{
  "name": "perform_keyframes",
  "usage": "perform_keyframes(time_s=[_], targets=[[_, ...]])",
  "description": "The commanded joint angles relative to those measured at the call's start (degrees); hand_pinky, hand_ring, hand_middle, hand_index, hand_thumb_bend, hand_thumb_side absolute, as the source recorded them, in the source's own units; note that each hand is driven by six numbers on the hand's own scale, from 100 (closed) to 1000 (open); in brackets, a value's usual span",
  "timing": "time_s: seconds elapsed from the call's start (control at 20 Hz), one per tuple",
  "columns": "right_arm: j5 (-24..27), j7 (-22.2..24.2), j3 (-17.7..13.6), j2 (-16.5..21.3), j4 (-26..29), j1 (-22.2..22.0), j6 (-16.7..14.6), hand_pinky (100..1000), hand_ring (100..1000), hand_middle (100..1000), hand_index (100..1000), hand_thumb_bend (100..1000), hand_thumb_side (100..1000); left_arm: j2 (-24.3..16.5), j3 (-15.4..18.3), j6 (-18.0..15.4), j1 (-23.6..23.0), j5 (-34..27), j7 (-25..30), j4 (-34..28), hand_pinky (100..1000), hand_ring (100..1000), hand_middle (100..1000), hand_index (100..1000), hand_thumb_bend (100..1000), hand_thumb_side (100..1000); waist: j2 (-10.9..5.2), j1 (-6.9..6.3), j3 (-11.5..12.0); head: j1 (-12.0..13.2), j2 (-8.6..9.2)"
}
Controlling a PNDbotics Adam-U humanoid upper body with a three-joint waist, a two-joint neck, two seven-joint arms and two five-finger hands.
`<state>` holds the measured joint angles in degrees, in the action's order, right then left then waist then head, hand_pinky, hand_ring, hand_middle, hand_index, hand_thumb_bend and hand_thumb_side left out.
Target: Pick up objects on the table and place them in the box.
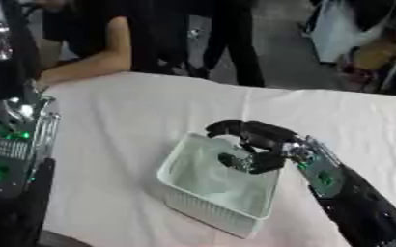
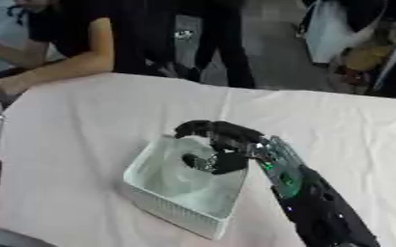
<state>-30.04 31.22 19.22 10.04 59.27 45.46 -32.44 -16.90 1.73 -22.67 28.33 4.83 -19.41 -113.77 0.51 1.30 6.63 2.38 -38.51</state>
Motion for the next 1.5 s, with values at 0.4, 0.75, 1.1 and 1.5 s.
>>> perform_keyframes(time_s=[0.4,0.75,1.1,1.5], targets=[[2.46,0.44,-0.27,3.99,5.45,3.91,-0.97,1000,1000,1000,986,291,874,-0.43,-0.07,0.13,0.46,-0.01,0.15,-0.82,576,618,672,785,231,656,-1.10,-0.11,-0.08,-0.37,1.01],[2.50,2.90,0.02,3.81,7.07,3.10,-0.43,1000,1000,1000,1000,538,868,-0.38,-0.10,0.12,0.49,0.01,0.21,-0.82,575,618,671,785,229,657,-1.08,-0.12,0.00,-0.49,1.36],[3.84,8.73,-0.36,3.78,8.13,2.87,2.80,1000,1000,1000,1000,609,856,-0.36,-0.10,0.08,0.56,0.02,0.20,-0.82,576,618,671,785,230,656,-1.07,-0.12,0.02,-0.51,1.33],[3.15,8.18,-0.35,3.68,9.17,2.63,3.38,1000,1000,1000,1000,604,733,-0.38,-0.13,0.09,0.62,0.02,0.25,-0.82,575,618,671,784,228,656,-1.03,-0.14,0.07,-0.63,1.34]])
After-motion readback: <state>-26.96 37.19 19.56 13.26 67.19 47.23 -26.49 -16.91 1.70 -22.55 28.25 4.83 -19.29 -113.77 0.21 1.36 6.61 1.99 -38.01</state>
